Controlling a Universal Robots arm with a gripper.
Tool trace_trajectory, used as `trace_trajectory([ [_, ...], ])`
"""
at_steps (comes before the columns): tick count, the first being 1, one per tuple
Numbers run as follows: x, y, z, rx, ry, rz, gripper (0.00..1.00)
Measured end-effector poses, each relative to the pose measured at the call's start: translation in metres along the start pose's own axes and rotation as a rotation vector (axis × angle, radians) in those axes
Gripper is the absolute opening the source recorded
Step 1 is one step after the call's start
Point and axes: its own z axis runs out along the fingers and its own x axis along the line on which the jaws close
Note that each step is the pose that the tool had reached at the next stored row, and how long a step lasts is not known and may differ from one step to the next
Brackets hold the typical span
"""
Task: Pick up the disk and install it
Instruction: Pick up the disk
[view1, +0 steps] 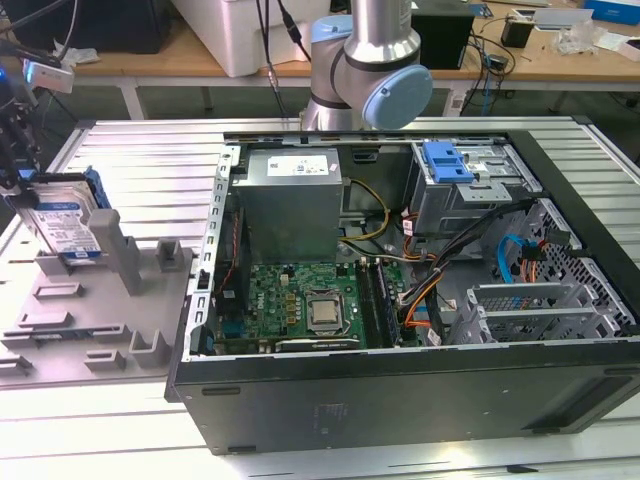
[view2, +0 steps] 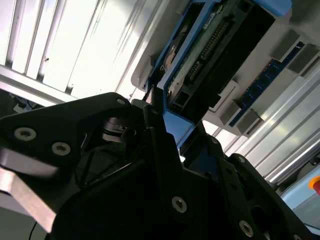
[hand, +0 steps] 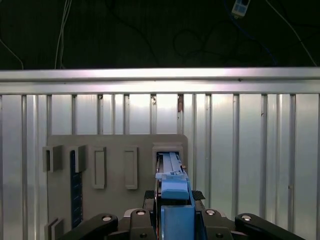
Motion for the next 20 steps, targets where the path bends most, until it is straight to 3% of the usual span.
trace_trajectory([
  [8,0.0005,0.0000,-0.0073,0.0002,0.0035,0.000,0.37],
  [20,-0.0012,0.0000,-0.0204,0.0000,0.0206,0.000,0.37],
])
